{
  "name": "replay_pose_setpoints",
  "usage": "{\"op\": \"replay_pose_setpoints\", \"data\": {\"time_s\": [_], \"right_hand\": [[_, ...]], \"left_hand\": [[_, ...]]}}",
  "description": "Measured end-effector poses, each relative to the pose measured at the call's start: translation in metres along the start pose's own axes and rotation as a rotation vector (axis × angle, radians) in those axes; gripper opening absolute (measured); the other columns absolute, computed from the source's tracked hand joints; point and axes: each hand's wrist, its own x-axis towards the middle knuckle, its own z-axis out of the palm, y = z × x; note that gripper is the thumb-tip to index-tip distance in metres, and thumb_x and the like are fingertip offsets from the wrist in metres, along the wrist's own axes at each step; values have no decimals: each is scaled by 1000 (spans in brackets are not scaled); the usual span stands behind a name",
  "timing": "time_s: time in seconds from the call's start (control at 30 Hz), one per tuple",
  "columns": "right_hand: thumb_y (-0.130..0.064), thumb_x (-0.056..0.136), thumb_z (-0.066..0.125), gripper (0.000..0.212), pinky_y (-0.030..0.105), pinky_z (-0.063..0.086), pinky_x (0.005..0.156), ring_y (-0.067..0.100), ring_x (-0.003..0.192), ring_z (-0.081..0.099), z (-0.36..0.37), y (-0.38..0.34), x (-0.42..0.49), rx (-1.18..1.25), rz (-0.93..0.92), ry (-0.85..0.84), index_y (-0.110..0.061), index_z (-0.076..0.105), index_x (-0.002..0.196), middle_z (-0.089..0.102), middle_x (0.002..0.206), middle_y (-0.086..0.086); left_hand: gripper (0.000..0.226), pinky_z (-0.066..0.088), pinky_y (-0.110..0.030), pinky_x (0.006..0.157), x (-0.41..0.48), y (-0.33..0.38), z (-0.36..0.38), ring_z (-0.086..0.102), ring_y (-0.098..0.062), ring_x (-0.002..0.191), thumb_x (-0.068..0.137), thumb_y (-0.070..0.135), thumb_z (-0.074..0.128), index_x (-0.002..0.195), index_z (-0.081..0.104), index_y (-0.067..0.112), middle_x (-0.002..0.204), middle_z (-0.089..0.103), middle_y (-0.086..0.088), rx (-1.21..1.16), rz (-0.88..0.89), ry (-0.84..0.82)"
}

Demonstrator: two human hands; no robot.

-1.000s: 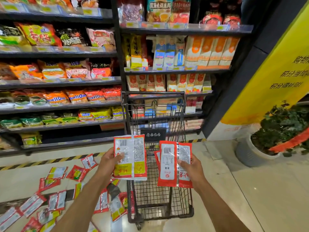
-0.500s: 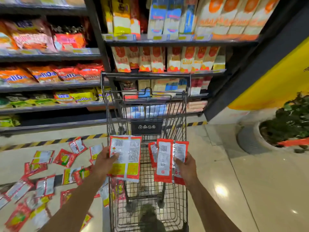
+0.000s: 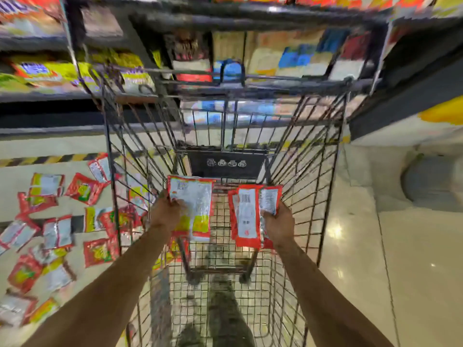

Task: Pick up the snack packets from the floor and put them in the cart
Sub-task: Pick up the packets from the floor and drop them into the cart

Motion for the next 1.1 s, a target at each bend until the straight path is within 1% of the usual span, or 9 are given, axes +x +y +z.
{"op": "replay_pose_setpoints", "data": {"time_s": [0.17,0.27,0.4,0.57,0.73,0.8,0.93,1.0,1.1], "right_hand": [[-17,89,68,11,51,64,75,33,83,75,39,29,55,-75,66,-5,-26,71,95,79,97,8],[-22,90,70,18,52,64,79,29,88,76,49,47,76,-70,91,-8,-23,71,108,78,101,4],[-25,97,70,33,37,57,82,28,96,71,51,40,76,-129,73,-26,-12,62,125,72,108,6],[-45,95,66,62,47,57,85,32,117,62,57,32,59,-409,-117,158,-16,42,144,58,134,12],[-44,100,61,64,53,54,101,33,134,48,50,13,31,-606,-315,197,-12,37,149,48,146,15],[-42,100,54,60,56,49,105,37,138,45,42,-2,7,-645,-414,160,-11,39,150,45,150,19],[-49,92,61,71,56,44,110,38,141,43,16,-44,-50,-703,-597,97,-18,41,152,43,154,18],[-56,91,61,76,56,41,113,40,143,40,4,-65,-83,-778,-691,76,-20,40,156,40,157,19],[-69,92,40,82,57,30,121,42,152,28,-5,-97,-145,-842,-799,77,-24,36,160,31,165,19]], "left_hand": [[39,51,-50,103,55,-27,32,61,-46,119,99,12,57,135,57,-2,129,64,-29,85,-89,84],[43,46,-50,102,69,-38,44,60,-50,122,97,5,60,139,54,-3,131,63,-32,127,-43,198],[59,39,-51,114,71,-38,52,47,-48,137,97,-1,53,153,36,-4,150,47,-29,184,3,159],[81,13,-40,129,50,-37,61,19,-39,156,95,9,56,163,13,3,169,23,-20,270,161,238],[97,20,-55,125,-10,-15,35,26,-45,152,70,33,51,160,25,4,162,30,-28,481,355,261],[96,23,-58,122,-38,-8,11,28,-45,152,70,37,51,158,32,4,165,29,-26,615,481,269],[95,2,-50,127,-100,3,-51,18,-39,157,73,34,61,161,33,12,171,19,-18,807,665,342],[97,5,-54,127,-129,0,-82,12,-39,159,77,38,70,162,30,14,172,13,-17,824,735,368],[97,10,-62,126,-173,-20,-128,1,-38,160,84,47,65,165,19,21,174,3,-12,843,725,397]]}}
